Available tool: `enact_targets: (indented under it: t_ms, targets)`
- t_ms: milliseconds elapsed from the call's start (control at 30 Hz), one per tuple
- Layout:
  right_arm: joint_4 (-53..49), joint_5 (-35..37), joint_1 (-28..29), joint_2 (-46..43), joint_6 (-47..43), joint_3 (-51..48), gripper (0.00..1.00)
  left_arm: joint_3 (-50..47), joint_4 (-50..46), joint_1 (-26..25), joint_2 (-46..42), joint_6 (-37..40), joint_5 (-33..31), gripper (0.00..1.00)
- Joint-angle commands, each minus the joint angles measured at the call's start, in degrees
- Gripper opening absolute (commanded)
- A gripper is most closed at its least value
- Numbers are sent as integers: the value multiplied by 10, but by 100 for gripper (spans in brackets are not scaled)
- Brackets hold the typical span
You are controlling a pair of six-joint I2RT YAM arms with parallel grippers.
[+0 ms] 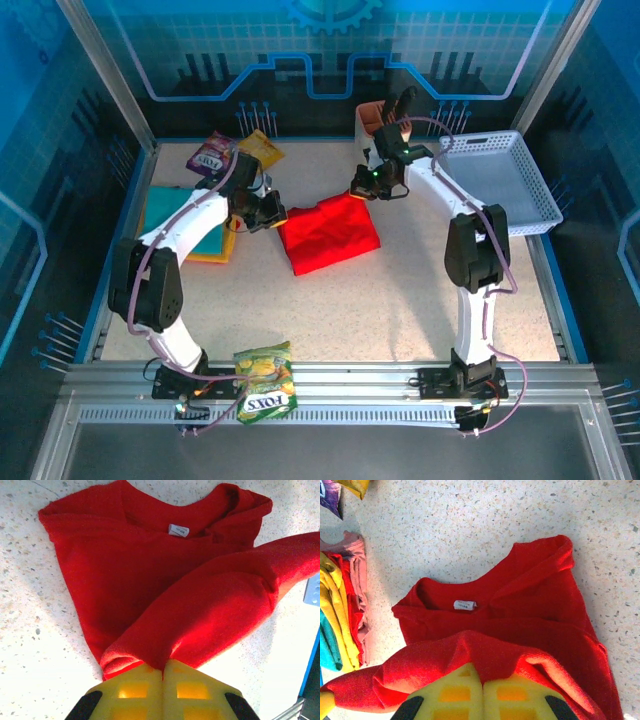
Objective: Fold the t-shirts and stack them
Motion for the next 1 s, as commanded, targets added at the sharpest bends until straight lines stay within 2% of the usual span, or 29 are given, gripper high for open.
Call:
enact_targets:
  t_ms: [0, 667, 700, 733, 767, 800, 833, 867, 900, 967]
  targets:
    - [22, -19, -11, 15, -9, 25, 0, 23, 5, 9, 11, 14, -10, 0]
    - [76, -49, -9, 98, -5, 76, 0, 40, 30, 34, 69, 38, -47, 0]
    - [80, -51, -9, 105, -6, 82, 5, 43, 32, 37, 78, 44, -50, 0]
    - [84, -53, -9, 112, -6, 87, 16, 47, 34, 40, 85, 49, -55, 6]
    - [85, -53, -10, 119, -8, 93, 28, 52, 37, 44, 93, 56, -61, 7]
    - [87, -55, -10, 125, -9, 99, 35, 55, 45, 48, 102, 63, -65, 11]
    - [85, -59, -10, 131, -7, 103, 48, 59, 52, 53, 110, 69, -75, 19]
    - [84, -62, -10, 133, -4, 105, 59, 67, 53, 58, 120, 77, -89, 34]
    - [88, -67, -10, 130, 0, 101, 69, 82, 42, 65, 132, 82, -101, 44]
    - [102, -66, -6, 111, -1, 78, 75, 111, 7, 77, 146, 87, -98, 46]
